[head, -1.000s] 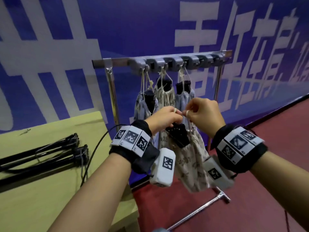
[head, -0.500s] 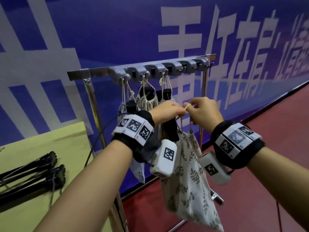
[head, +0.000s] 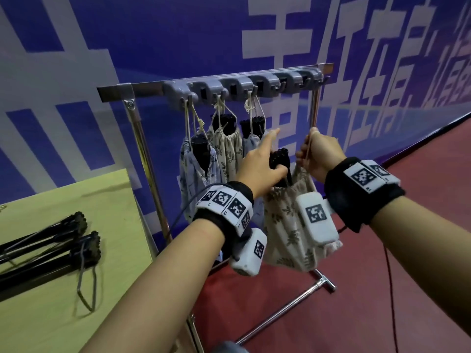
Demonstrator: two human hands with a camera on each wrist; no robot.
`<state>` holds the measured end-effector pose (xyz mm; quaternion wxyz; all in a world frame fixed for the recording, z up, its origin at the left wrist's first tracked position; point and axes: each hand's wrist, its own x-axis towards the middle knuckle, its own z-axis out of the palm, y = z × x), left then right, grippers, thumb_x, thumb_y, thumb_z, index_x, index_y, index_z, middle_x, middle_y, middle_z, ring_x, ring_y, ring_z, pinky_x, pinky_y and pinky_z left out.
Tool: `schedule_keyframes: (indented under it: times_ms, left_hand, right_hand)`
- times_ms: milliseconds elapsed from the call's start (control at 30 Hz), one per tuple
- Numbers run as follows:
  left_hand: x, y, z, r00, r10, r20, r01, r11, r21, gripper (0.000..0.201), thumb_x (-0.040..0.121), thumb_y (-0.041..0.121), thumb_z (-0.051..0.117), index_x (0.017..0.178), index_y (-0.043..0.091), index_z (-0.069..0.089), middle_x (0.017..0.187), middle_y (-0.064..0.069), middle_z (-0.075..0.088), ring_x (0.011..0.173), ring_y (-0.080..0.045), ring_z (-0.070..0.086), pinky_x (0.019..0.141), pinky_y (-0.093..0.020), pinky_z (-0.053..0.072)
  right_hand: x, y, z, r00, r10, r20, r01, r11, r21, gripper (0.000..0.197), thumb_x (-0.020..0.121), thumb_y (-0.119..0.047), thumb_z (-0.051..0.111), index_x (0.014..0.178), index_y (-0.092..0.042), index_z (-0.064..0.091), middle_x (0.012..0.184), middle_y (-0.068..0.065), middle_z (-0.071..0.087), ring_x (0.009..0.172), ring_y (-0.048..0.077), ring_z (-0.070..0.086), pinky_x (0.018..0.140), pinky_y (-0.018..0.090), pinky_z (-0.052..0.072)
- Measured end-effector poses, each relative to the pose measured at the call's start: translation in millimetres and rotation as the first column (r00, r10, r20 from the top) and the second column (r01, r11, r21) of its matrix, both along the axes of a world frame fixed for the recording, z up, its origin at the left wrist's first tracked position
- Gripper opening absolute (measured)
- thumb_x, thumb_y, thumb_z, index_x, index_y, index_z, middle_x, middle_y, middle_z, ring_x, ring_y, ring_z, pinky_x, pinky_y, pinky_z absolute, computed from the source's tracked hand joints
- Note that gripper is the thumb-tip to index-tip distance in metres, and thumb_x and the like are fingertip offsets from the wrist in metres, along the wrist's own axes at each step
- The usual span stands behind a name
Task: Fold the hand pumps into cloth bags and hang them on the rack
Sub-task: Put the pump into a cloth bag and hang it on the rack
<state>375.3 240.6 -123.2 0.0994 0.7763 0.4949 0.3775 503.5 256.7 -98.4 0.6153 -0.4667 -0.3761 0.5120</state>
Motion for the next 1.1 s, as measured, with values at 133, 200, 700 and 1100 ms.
schedule_keyframes:
  times_ms: [133,200,700,1100]
  left_hand:
    - [-1.4,5.0,-4.2,0.987,0.088,-0.135,-0.089,0.996,0.001,0.062,0.08,0.033,0.066,0.127,0.012,0.031,0.103,-0.008,0.059,0.087,-0.031,0.061,0.072,-0.037,0.049]
    - [-4.7,5.5,-2.0,0.989,0.105,-0.107,-0.098,0.993,0.07,0.047,0.08,0.032,0.066,0.108,0.012,0.034,0.096,-0.008,0.06,0.087,-0.032,0.061,0.072,-0.037,0.047]
    - [-10.0,6.8,15.9,0.784,0.074,-0.616,-0.016,0.995,0.098,0.043,0.086,0.037,0.056,0.115,0.01,0.042,0.106,-0.012,0.061,0.096,-0.034,0.058,0.065,-0.033,0.035]
    - [2.7,17.7,35.5,0.959,-0.083,0.272,0.188,0.903,-0.386,0.045,0.085,0.014,0.067,0.056,0.018,0.031,0.055,0.002,0.03,0.05,-0.01,0.028,0.052,-0.024,0.021]
  right_hand:
    - [2.9,5.1,-14.7,0.958,0.044,-0.282,-0.041,0.999,0.016,0.04,0.103,-0.026,0.025,0.065,-0.018,0.029,0.046,-0.005,0.019,0.033,0.01,0.017,0.034,0.017,0.016]
    - [2.1,2.3,-19.7,0.955,0.036,-0.294,-0.03,0.999,0.026,0.041,0.103,-0.027,0.024,0.062,-0.02,0.028,0.042,-0.008,0.018,0.031,0.008,0.015,0.032,0.016,0.013]
    - [-23.0,-8.0,-17.6,0.952,0.197,-0.236,-0.161,0.974,0.16,0.038,0.099,-0.013,0.029,0.061,-0.018,0.03,0.043,-0.007,0.023,0.033,0.007,0.018,0.034,0.017,0.016]
    - [-1.4,1.8,15.9,0.429,-0.328,0.841,-0.097,0.909,0.404,0.008,0.081,-0.006,0.061,0.077,-0.013,0.062,0.07,0.002,0.059,0.072,0.018,0.056,0.063,0.024,0.041]
